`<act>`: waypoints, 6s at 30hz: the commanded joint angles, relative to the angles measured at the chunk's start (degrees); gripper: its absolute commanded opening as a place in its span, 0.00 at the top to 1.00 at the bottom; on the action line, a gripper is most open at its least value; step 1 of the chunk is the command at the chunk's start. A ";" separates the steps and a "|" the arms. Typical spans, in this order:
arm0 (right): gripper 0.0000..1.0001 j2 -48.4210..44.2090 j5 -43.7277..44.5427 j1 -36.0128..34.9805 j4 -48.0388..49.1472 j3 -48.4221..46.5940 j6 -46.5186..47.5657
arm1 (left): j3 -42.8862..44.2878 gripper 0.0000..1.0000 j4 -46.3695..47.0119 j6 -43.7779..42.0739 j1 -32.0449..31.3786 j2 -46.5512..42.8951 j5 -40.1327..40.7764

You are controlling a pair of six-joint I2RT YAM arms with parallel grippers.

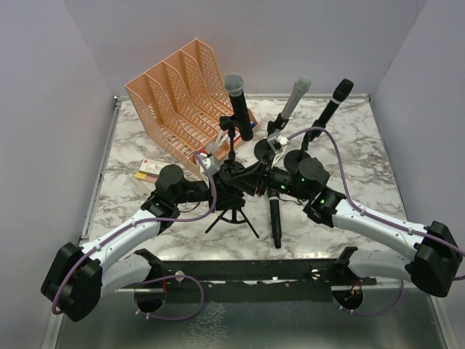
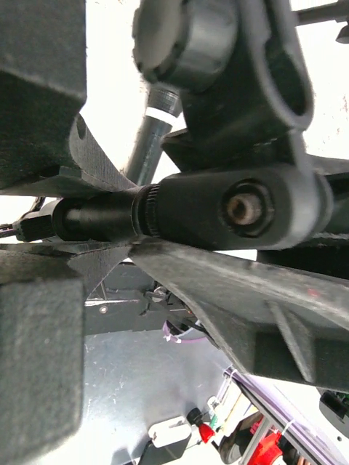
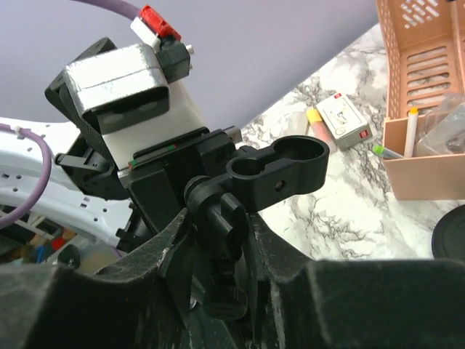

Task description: Attach the microphones to the stand

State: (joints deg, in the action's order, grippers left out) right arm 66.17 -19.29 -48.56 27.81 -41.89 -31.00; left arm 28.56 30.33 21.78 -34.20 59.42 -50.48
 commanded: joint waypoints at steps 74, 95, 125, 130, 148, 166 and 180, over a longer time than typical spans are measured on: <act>0.55 5.44 0.06 0.14 -1.38 -10.89 0.83 | 7.16 1.00 -6.57 -5.25 0.08 -7.41 19.73; 0.34 -11.80 -6.10 0.14 -1.19 10.01 34.58 | 7.15 1.00 -4.93 -4.07 0.01 -9.86 10.27; 0.52 -4.63 -14.20 -2.57 -3.26 4.39 42.48 | 11.01 1.00 -3.02 -0.39 0.01 -6.88 8.50; 0.52 -4.22 -14.22 -2.60 1.62 6.55 38.52 | 10.80 1.00 -2.34 0.19 0.01 -6.69 8.29; 0.81 -3.73 -9.66 -2.66 5.58 8.99 33.60 | 10.12 1.00 -1.50 0.97 0.01 -7.04 8.38; 0.99 -0.94 17.25 -2.64 3.31 4.62 -35.45 | 6.57 1.00 0.61 -4.37 -0.08 -11.13 16.37; 0.41 -11.53 22.60 -2.59 -11.11 5.59 -40.92 | 6.42 1.00 0.61 -1.81 -0.08 -12.30 20.19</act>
State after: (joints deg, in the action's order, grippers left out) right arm 59.66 -4.14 -51.42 21.15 -36.27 -78.52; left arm 34.83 28.05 18.06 -33.89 48.86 -31.79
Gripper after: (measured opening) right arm 0.553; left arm 0.093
